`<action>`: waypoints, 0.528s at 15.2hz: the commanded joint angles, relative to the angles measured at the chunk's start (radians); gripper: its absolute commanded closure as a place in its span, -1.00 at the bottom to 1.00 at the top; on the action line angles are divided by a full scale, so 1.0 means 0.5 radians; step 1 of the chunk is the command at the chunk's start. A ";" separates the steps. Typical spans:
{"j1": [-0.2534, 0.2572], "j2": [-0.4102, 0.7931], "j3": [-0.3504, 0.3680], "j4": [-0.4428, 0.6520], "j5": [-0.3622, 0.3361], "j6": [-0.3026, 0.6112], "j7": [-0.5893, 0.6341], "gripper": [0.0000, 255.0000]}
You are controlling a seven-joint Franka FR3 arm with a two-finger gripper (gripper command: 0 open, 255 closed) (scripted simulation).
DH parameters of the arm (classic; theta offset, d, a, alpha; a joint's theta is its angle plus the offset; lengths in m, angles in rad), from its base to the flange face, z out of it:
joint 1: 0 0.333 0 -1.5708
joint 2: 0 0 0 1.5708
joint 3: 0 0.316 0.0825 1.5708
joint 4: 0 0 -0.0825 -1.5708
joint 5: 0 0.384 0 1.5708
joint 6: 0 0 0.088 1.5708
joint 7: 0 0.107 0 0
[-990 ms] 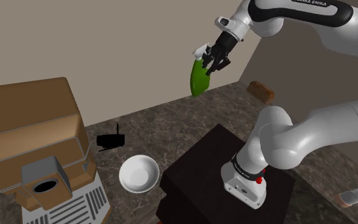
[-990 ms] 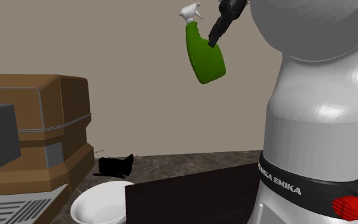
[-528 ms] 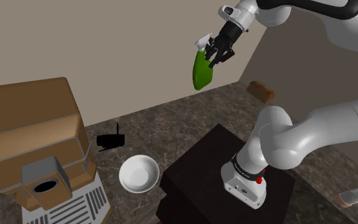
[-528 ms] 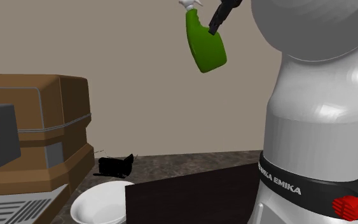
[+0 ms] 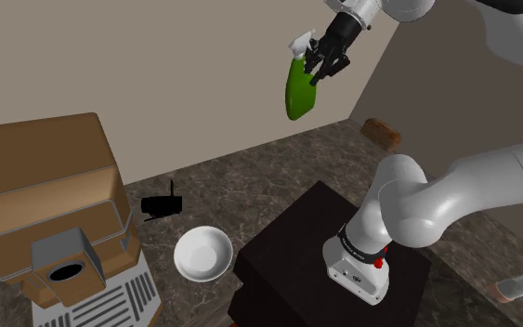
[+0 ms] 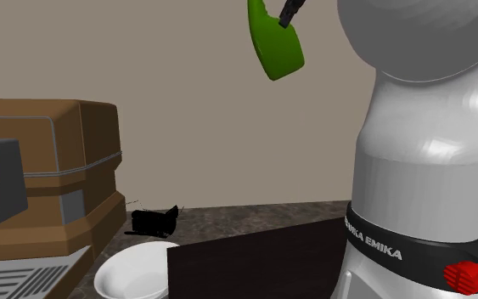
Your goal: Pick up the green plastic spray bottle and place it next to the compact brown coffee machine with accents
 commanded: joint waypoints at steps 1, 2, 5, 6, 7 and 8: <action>0.011 0.012 0.008 0.059 0.010 -0.044 0.017 1.00; 0.012 0.013 0.009 0.066 0.011 -0.049 0.018 1.00; 0.067 0.070 0.102 0.036 0.084 0.061 0.114 1.00; 0.086 0.094 0.132 0.030 0.108 0.098 0.144 1.00; 0.107 0.119 0.160 0.027 0.132 0.134 0.174 1.00; 0.129 0.146 0.188 0.027 0.156 0.170 0.203 1.00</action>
